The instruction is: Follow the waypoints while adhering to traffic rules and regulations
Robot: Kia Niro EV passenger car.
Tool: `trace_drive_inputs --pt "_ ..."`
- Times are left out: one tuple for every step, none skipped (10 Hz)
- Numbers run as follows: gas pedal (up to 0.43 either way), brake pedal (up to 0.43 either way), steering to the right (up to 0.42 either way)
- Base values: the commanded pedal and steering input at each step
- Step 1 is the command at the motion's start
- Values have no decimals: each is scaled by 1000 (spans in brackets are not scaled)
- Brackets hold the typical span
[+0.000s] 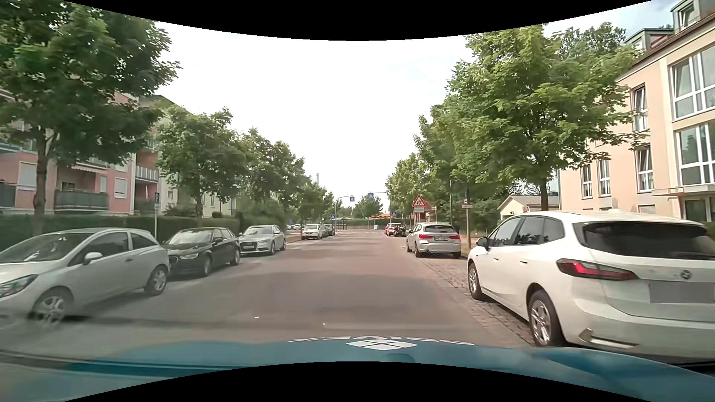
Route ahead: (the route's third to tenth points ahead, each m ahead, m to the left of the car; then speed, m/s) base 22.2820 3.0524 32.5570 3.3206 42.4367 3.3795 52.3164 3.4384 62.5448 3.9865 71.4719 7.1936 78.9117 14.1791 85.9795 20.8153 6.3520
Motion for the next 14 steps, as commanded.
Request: trace_drive_inputs --pt "150 0 1" --pt "150 0 1" --pt "150 0 0" --pt "150 0 1" --pt "150 0 1" --pt "150 0 1" --pt "150 0 1" --pt "138 0 1" --pt "138 0 1" --pt "138 0 1" --pt "138 0 1" --pt "138 0 1" --pt "138 0 1" --pt "138 0 1"
